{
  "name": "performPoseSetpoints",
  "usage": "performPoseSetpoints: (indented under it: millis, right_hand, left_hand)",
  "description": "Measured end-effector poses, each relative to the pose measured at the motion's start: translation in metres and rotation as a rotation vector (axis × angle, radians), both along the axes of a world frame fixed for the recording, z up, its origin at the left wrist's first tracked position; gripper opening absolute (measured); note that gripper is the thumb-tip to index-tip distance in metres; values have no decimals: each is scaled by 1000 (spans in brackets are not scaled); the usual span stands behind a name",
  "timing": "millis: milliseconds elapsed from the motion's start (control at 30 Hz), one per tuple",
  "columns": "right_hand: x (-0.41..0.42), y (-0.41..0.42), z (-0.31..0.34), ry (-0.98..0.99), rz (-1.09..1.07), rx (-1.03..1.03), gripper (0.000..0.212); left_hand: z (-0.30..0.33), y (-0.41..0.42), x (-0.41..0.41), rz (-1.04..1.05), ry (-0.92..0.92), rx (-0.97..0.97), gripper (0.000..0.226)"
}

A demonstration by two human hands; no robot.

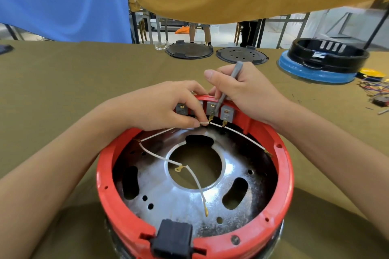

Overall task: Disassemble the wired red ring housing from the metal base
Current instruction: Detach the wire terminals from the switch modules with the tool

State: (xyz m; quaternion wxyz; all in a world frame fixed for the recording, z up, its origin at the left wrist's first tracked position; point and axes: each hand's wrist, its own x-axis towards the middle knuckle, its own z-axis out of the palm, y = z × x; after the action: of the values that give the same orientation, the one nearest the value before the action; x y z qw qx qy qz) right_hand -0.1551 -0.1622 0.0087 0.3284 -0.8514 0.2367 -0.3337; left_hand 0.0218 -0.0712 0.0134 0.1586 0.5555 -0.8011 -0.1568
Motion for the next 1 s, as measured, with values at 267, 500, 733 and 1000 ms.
performPoseSetpoints:
  millis: [267,500,733,1000]
  right_hand:
    - [-2,2,-2,-17,11,-12,50]
    - [-2,3,0,75,58,-146,51]
    - [0,2,0,34,9,-70,47]
    - [-1,4,1,-8,-8,-31,50]
  left_hand:
    - [-1,0,0,-4,-11,-9,16]
    - [-1,0,2,-29,-43,-26,18]
    - [-2,-1,2,-33,-19,-25,19]
    - [-2,-1,1,-22,-29,-19,19]
